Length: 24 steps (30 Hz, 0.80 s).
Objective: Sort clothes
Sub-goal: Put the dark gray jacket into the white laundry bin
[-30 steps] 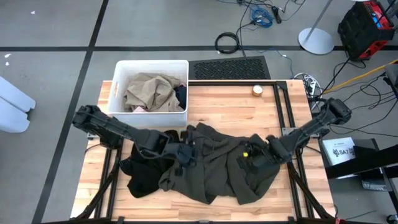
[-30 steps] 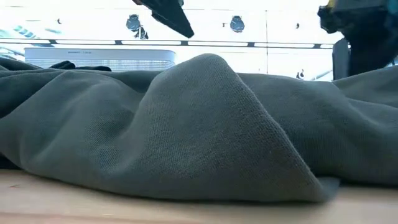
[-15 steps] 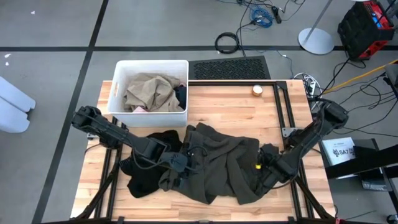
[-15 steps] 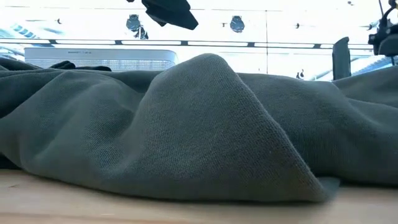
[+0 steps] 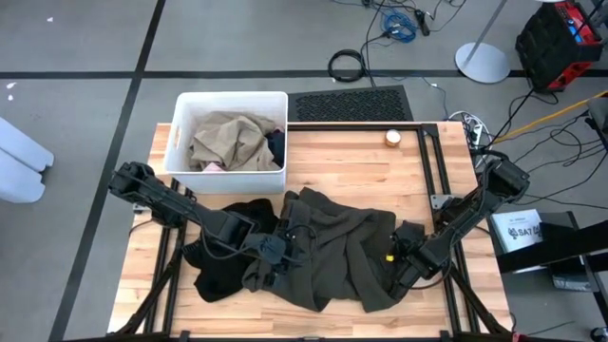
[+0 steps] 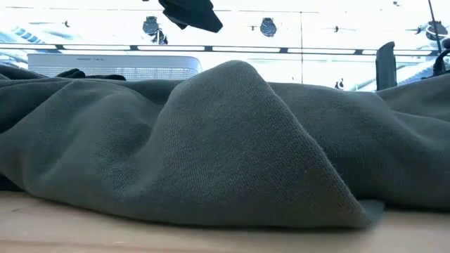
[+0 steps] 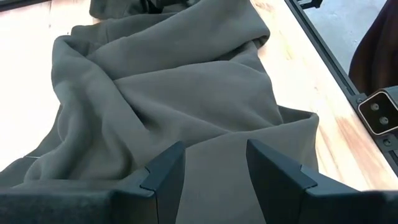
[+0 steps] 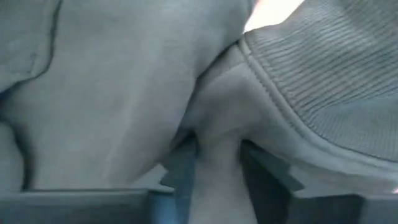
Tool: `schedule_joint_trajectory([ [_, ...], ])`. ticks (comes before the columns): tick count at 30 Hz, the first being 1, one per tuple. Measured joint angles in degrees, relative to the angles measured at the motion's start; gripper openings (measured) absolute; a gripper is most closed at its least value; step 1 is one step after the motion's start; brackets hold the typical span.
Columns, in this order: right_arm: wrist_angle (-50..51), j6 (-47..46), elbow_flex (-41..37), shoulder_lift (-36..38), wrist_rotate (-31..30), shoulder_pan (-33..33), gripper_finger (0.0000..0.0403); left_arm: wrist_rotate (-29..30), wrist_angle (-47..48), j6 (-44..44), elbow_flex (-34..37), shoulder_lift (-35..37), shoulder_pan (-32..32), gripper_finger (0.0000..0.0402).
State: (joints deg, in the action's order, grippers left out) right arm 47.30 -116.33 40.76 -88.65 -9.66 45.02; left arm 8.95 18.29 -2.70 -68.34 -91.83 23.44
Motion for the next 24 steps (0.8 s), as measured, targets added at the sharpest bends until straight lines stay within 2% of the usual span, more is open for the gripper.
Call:
schedule_joint_trajectory([
  [3, 0.6, 2.3, 1.2, 0.2, -0.1, 0.1, 0.0027, 0.0, 0.0, 0.0, 0.0, 0.0, 0.0, 0.0180],
  [4, 1.4, 3.1, 1.9, 0.0, -0.4, 0.1, 0.0015, 0.1, 0.0, -0.2, 0.0, 0.0, 0.0, 0.0180],
  [7, 8.0, 3.5, 5.7, -0.1, -0.1, 0.1, 0.0008, 0.3, 0.2, -1.5, 0.0, 0.0, 0.0, 0.0180],
  [9, 14.1, 3.8, 10.1, -0.1, -2.1, 0.1, 0.0003, 0.6, 0.3, -1.5, 0.0, 0.2, 0.3, 0.0180],
  [12, 23.9, 4.7, 18.3, 0.0, -8.3, 0.1, 0.0002, 2.2, 0.3, -1.5, 0.0, 1.2, 0.8, 0.0180],
  [16, 31.1, 9.2, 29.0, 0.0, -22.0, -0.5, 0.0001, 4.9, 0.2, -1.5, 0.0, 3.1, 1.1, 0.0180],
  [20, 29.3, 20.0, 35.8, 0.0, -30.9, -4.1, 0.0001, 6.7, -0.2, -1.5, 0.0, 4.8, 1.1, 0.0180],
  [24, 17.7, 37.5, 36.6, -0.2, -33.1, -11.2, 0.0001, 7.3, -2.1, -1.2, 0.0, 6.2, 1.2, 0.0180],
])
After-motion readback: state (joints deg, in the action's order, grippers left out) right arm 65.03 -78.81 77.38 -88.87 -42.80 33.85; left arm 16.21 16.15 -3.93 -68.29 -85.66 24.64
